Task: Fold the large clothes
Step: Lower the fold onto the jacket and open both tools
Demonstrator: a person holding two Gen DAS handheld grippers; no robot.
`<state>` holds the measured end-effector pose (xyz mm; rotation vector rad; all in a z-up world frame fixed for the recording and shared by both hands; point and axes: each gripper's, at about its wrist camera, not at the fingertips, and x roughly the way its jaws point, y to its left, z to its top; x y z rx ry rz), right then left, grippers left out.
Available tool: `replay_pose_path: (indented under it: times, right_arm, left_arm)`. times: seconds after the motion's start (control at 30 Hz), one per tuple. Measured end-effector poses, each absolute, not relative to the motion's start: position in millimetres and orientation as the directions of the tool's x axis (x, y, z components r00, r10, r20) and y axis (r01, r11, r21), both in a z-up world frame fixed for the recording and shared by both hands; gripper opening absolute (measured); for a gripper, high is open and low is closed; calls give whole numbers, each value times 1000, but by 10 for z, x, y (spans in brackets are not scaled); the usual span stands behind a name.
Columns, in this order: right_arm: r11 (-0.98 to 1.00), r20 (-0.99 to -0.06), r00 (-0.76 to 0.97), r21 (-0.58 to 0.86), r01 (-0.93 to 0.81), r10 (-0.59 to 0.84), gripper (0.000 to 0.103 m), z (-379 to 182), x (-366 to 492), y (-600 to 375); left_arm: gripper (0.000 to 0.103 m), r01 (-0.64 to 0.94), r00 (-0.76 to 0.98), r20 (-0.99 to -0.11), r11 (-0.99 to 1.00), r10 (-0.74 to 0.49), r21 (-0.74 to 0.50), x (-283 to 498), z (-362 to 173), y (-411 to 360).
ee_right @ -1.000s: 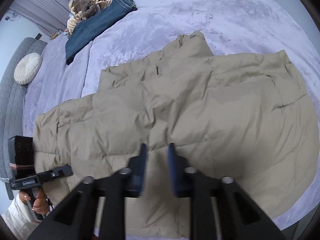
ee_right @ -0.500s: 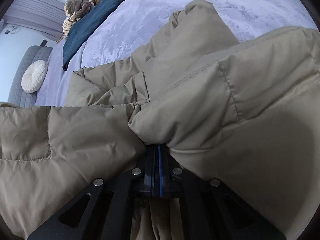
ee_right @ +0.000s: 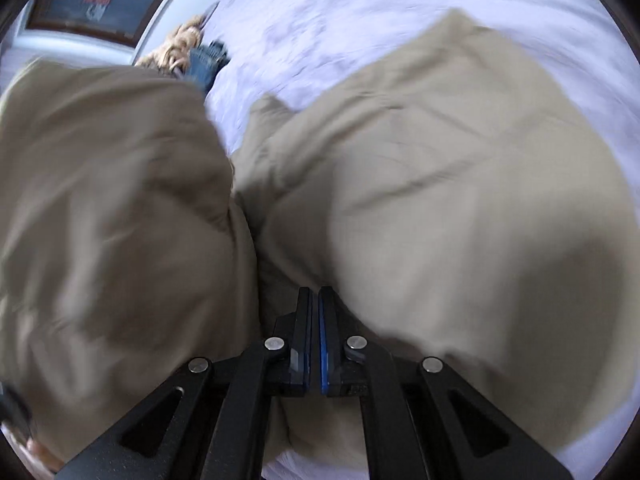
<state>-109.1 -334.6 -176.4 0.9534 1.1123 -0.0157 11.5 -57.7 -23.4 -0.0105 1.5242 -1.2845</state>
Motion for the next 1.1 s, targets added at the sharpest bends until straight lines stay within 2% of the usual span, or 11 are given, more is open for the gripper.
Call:
replay_pose_path:
  times: [0.4,0.43,0.5,0.53,0.57,0.67,0.8,0.9,0.93,0.97,1.1]
  right_arm:
    - [495,-740,577,666,558,345,6,-1637,-1907,-3730]
    - [498,-733,589,671,549,340,12,-1551,-1984,-3726]
    - [512,-713,618,686,517,331,44,-1343,-2149,-3679]
    - [517,-702,630,694,501,332,72,-1275,-2213,-3670]
    - [519,-678,649,714,470,345,82,-1175,-2278,-3639]
    - [500,-611,661,775,388,435,83,-1031,-2301,-3468]
    - [525,-611,619,776,348,493,84,-1017,-2088,-3202]
    - [627,-753,524,640,445,397,82,-1154,-1844,-3097]
    - [658,-785,509,595,462,353,63,-1175,-1819,-3090]
    - [684,-811,490,556,472,320,25,-1197,-1779,-3103]
    - [769,-865,467,422,479,184,14,-1137,-1733,-3182]
  left_arm:
    - [72,612,-344,-740,460,-578,-643,-396,-1016,-1325]
    - [72,624,-332,-750,464,-572,-629,-470,-1015,-1383]
    - [72,649,-312,-768,464,-560,-603,-495,-966,-1351]
    - [72,657,-304,-774,466,-556,-593,-475,-952,-1335]
    - [72,661,-297,-778,469,-554,-586,-352,-1054,-1415]
    - [72,682,-259,-795,479,-548,-552,-300,-1159,-1665]
    - [72,751,-163,-797,450,-582,-483,-313,-848,-1496]
    - [72,790,-28,-775,461,-631,-404,-230,-572,-1180]
    - [72,792,32,-770,486,-637,-369,-171,-509,-1035]
    - [72,785,98,-766,522,-635,-332,-87,-467,-871]
    - [72,679,233,-792,677,-565,-283,374,-650,-324]
